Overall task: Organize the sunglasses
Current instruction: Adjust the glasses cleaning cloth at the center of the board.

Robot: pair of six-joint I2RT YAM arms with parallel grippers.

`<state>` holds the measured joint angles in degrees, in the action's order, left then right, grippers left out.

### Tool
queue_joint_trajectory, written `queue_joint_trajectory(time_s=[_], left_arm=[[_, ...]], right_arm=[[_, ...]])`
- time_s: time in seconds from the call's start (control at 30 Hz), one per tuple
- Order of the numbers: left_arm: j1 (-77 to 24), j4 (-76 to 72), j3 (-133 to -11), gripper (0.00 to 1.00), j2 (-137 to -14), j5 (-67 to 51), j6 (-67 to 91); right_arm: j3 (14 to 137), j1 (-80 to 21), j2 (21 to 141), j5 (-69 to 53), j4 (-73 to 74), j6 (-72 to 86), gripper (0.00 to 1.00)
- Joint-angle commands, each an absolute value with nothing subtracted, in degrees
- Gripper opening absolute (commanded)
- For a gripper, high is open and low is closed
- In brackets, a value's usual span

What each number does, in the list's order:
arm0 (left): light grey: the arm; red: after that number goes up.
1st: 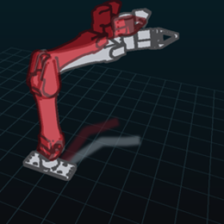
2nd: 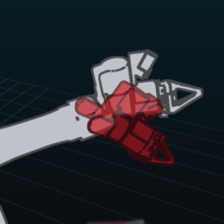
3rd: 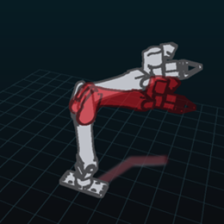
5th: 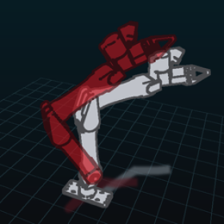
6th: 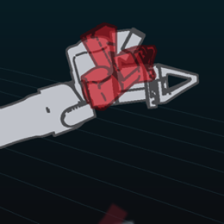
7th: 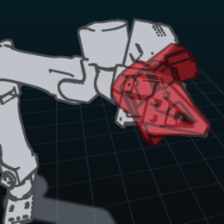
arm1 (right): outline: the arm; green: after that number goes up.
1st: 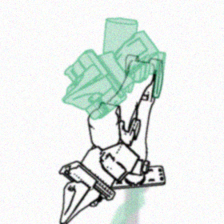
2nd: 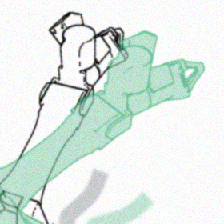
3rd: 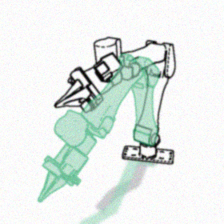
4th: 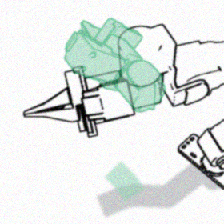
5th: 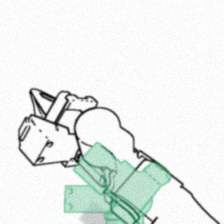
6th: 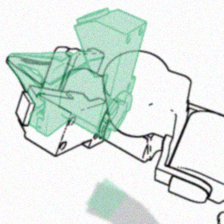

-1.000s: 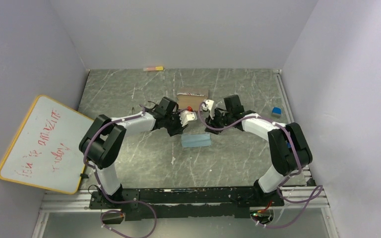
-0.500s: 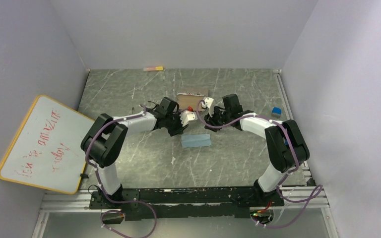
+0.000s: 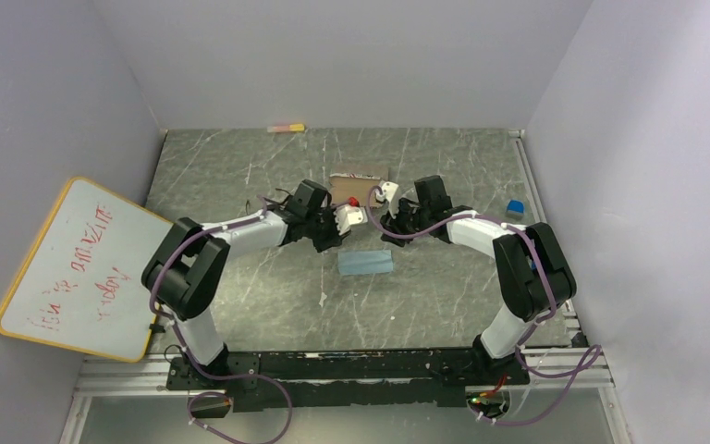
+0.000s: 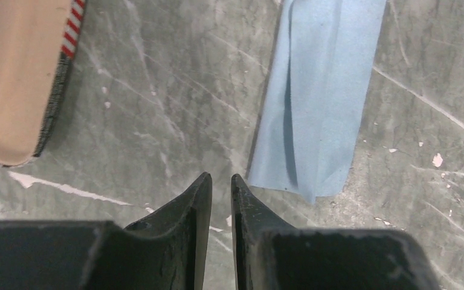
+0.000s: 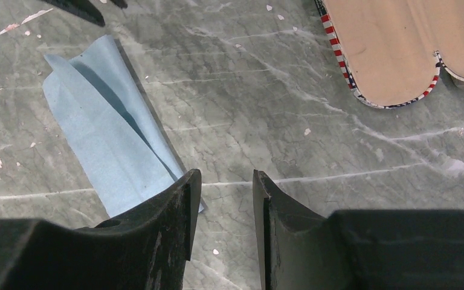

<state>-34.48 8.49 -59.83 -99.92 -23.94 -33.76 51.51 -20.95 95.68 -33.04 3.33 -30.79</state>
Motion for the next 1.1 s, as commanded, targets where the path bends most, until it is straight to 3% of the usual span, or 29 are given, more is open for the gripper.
queue_joint_trajectory(time_s=[0.0,1.07], left_arm=[[-35.61,10.78,-60.63,0.23,-102.03,-27.51,-35.74],[-37.13,19.47,-60.15,0.23,-100.89,-38.49,-43.48]], right_arm=[[52.21,-20.87,94.56,-33.62,1.33,-30.0,0.42],[53.66,-18.47,91.86,-34.2,5.12,-30.73,0.43]])
